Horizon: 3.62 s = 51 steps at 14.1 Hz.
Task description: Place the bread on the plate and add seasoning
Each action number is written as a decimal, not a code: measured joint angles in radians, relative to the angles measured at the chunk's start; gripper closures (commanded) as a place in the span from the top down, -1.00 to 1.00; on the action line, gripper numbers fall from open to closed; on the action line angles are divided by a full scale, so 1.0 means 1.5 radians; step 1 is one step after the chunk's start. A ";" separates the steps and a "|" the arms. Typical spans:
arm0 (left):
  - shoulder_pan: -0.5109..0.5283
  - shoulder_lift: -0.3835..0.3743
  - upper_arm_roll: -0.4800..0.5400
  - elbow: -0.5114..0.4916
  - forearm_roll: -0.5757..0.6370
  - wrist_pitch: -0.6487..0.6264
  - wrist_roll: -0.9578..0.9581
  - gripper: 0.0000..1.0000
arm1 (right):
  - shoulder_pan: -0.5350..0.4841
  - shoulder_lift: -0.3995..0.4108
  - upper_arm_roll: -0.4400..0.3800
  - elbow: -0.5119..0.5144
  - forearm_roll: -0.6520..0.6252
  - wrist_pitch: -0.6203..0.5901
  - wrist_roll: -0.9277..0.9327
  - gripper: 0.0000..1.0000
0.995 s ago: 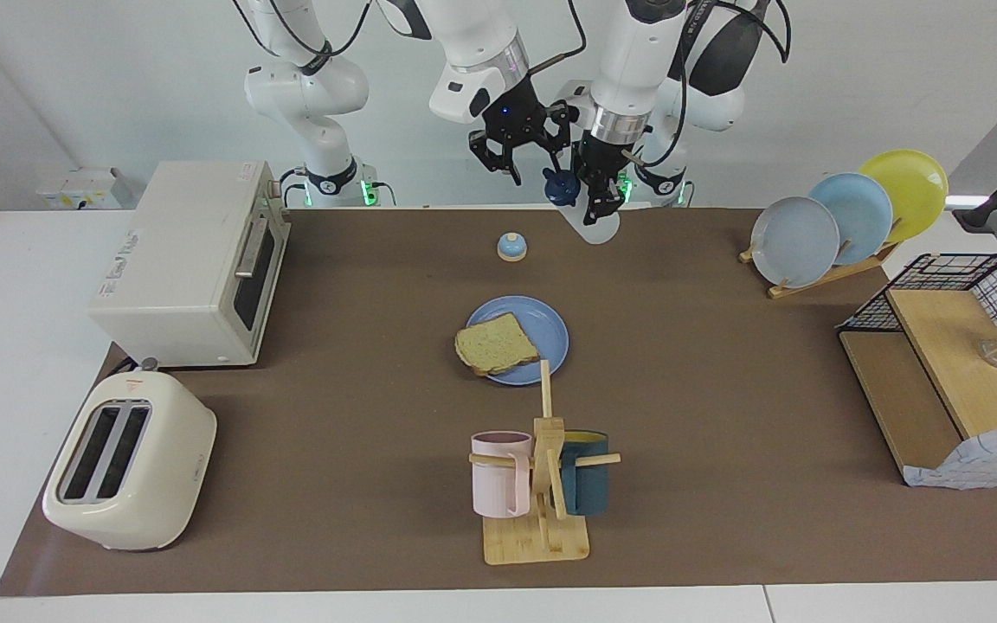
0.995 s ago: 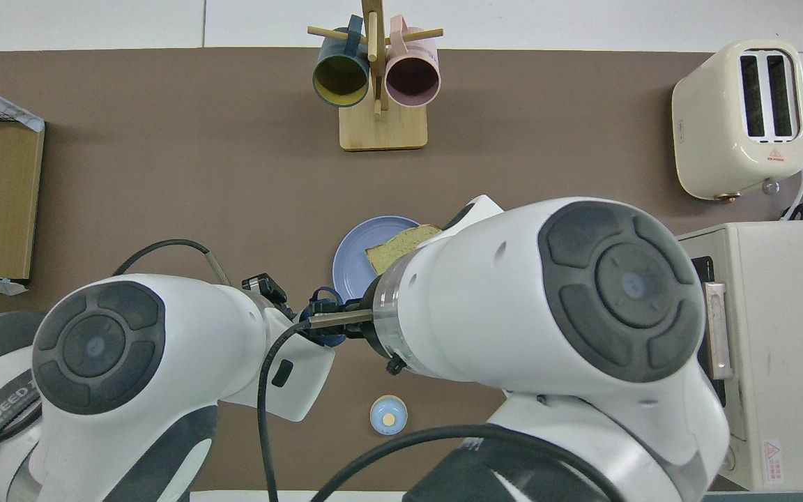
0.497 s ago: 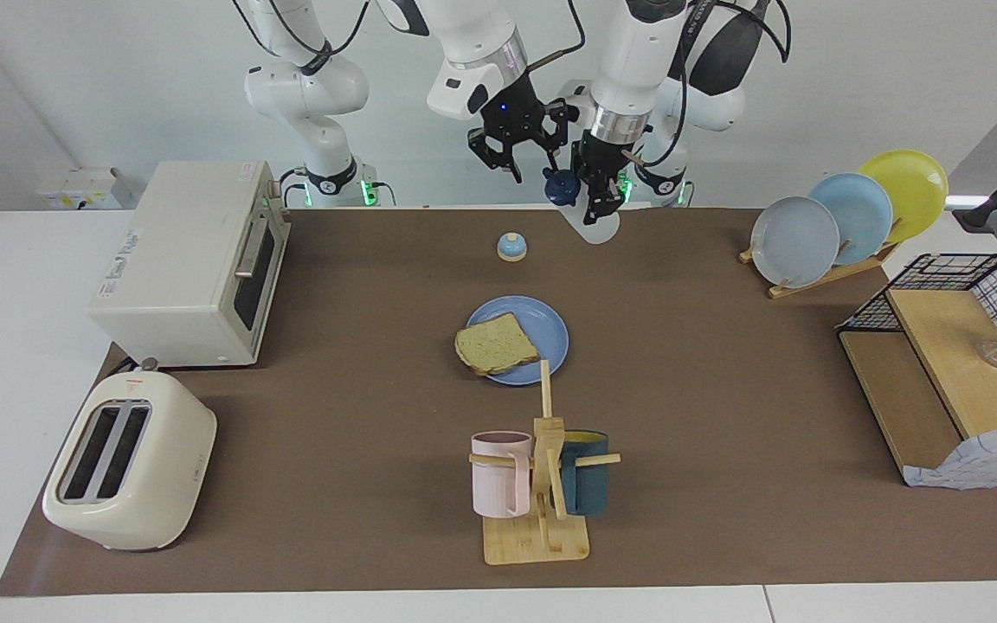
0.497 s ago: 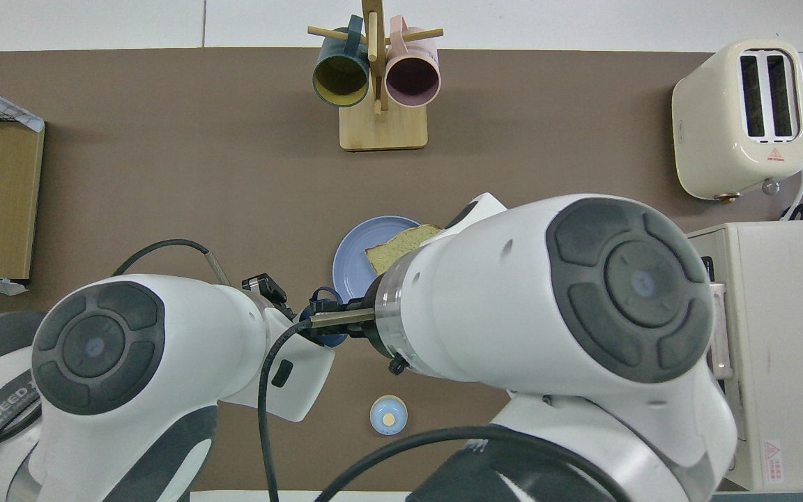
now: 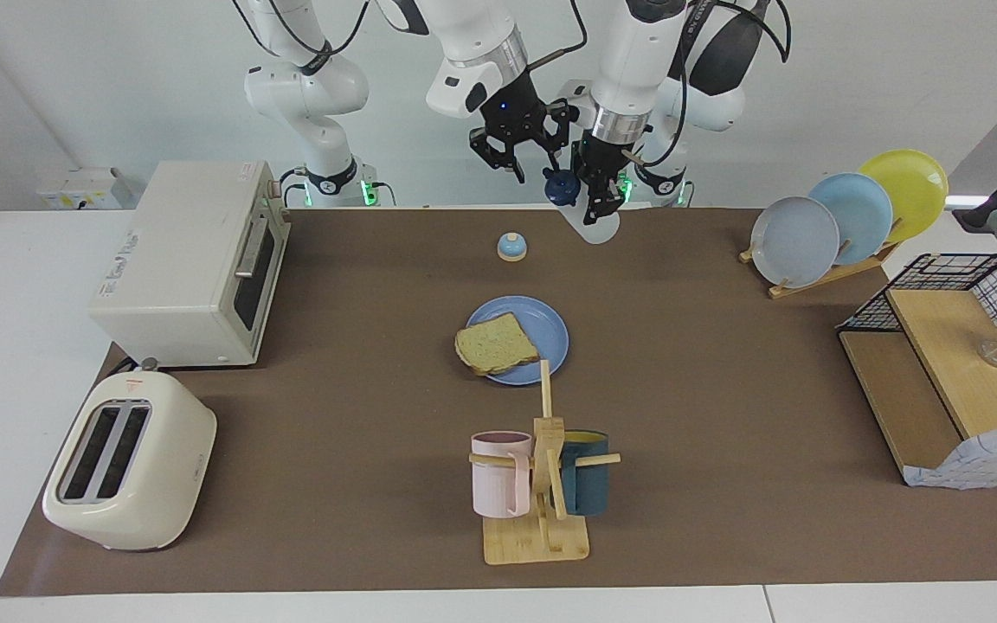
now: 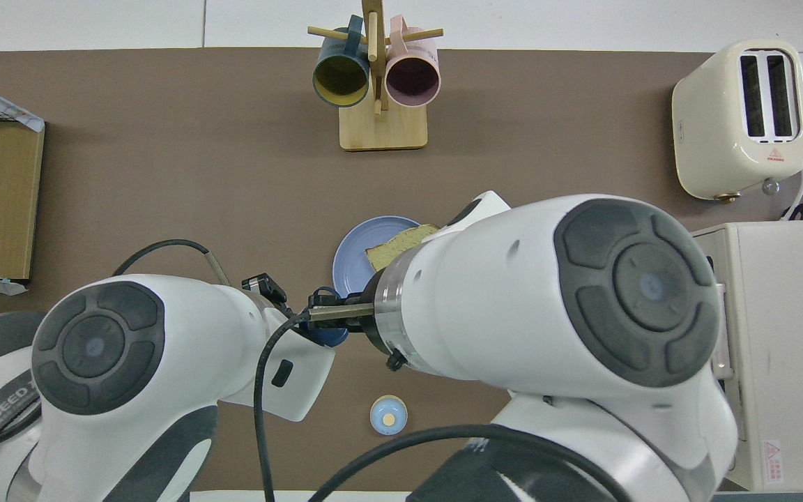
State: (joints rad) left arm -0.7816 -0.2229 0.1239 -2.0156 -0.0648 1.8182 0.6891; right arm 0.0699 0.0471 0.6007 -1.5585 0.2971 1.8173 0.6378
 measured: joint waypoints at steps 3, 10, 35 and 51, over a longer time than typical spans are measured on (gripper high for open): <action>0.000 0.000 0.000 0.000 0.000 0.000 -0.003 -1.00 | 0.000 0.000 0.001 0.000 0.000 0.008 0.000 -0.42; 0.000 0.000 0.001 -0.002 0.000 0.000 -0.015 -1.00 | -0.001 0.000 0.012 0.001 0.000 0.026 0.026 -1.00; -0.002 0.012 -0.047 -0.004 0.222 -0.028 -0.017 -1.00 | -0.024 0.019 -0.429 -0.047 -0.249 -0.070 -0.413 1.00; -0.121 0.453 -0.059 0.325 0.495 -0.316 -0.106 -1.00 | -0.016 -0.020 -0.472 -0.025 -0.214 -0.184 -0.472 1.00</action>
State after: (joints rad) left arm -0.9632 0.4562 0.0350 -1.5285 0.6773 1.3441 0.5298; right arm 0.0466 0.0176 -0.1070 -1.5963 -0.0234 1.5418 -0.0707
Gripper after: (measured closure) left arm 0.564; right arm 0.000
